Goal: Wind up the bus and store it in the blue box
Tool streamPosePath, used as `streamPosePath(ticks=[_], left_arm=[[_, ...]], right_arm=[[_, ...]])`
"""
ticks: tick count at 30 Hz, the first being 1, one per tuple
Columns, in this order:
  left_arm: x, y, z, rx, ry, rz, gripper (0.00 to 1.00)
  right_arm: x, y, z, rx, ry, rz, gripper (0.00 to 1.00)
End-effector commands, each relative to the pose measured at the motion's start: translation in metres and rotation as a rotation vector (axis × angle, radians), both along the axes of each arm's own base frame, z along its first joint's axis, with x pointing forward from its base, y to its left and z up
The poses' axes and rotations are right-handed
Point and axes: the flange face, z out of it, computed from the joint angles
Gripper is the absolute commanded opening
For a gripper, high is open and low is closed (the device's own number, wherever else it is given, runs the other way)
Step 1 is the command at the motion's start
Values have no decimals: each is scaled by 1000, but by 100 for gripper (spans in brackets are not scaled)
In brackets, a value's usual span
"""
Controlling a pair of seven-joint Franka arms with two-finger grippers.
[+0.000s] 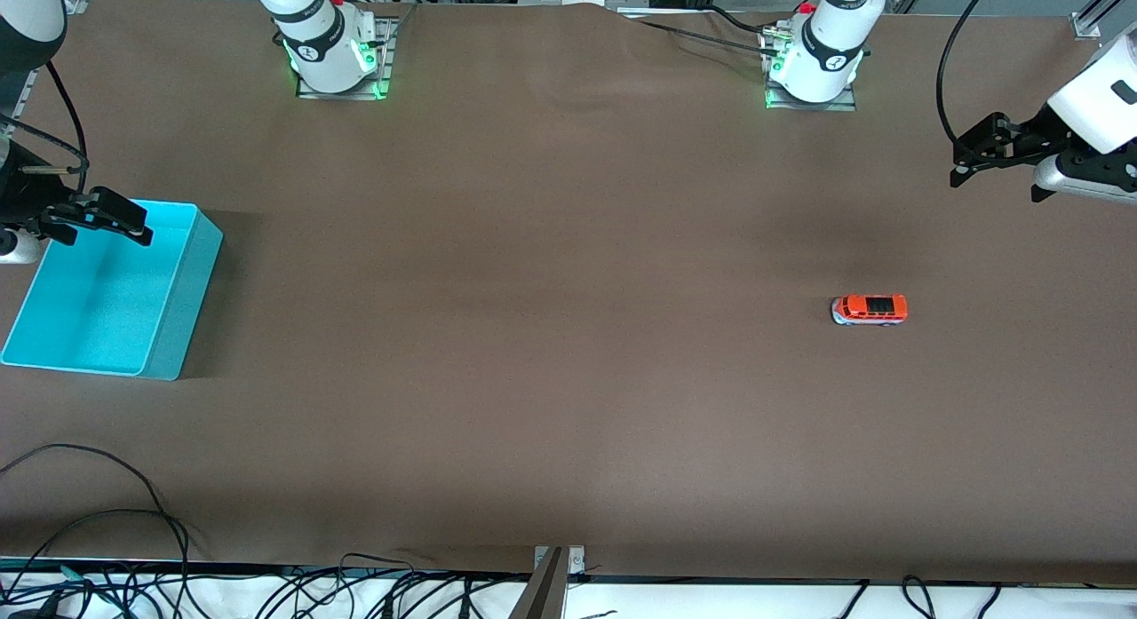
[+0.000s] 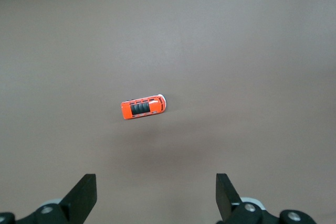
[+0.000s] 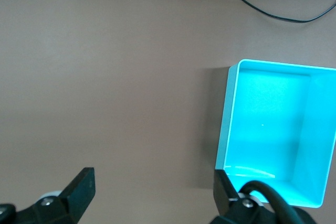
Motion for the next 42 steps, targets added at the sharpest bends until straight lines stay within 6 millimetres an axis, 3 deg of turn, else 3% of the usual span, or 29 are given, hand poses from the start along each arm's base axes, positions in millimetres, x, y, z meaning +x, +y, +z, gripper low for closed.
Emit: streamPosePath(ticks=[1, 42], left_arm=[[4, -4, 6, 10, 6, 1, 100], [1, 2, 1, 10, 41, 12, 100]], right_arm=[[-1, -2, 9, -5, 4, 13, 100], [-3, -1, 7, -1, 20, 7, 100]])
